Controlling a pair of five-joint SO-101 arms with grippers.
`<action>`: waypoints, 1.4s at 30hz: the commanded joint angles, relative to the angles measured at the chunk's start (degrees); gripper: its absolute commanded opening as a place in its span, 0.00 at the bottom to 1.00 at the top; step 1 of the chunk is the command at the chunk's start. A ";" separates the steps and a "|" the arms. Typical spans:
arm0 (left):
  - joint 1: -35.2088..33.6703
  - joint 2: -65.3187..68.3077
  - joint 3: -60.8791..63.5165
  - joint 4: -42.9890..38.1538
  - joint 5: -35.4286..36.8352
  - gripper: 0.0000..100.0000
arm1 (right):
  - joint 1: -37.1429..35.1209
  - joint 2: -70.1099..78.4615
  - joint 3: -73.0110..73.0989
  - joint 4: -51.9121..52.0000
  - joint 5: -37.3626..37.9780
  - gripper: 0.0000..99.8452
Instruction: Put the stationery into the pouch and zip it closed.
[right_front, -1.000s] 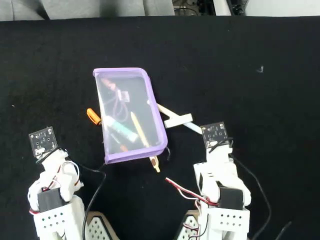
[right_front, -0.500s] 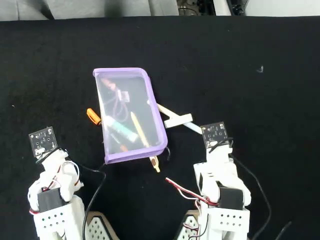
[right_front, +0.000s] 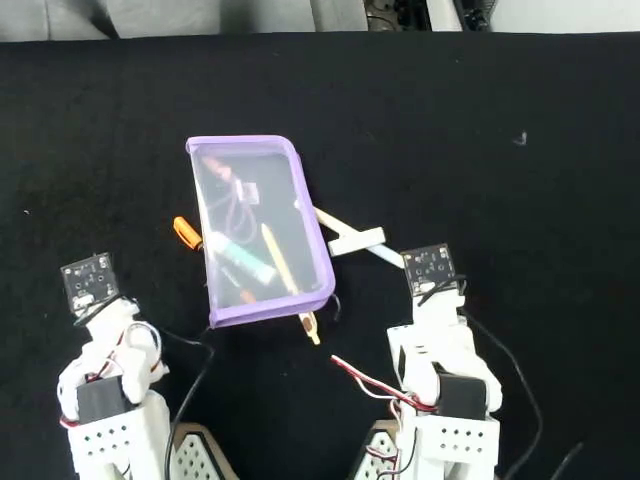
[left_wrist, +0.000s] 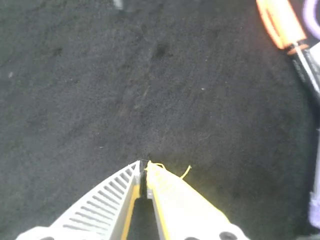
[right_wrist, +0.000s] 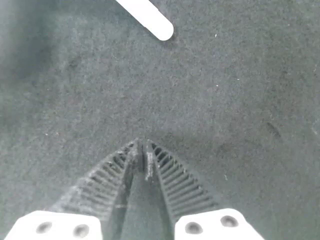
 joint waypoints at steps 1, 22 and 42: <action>3.21 -0.26 1.19 -0.62 0.00 0.03 | 0.35 -5.23 -0.13 0.35 0.44 0.01; -10.77 -0.26 -0.13 -41.85 -2.81 0.03 | 0.35 -5.23 -0.13 0.35 0.44 0.01; 0.57 52.04 -57.98 -25.49 9.58 0.25 | 0.35 -5.23 -0.13 0.35 0.44 0.01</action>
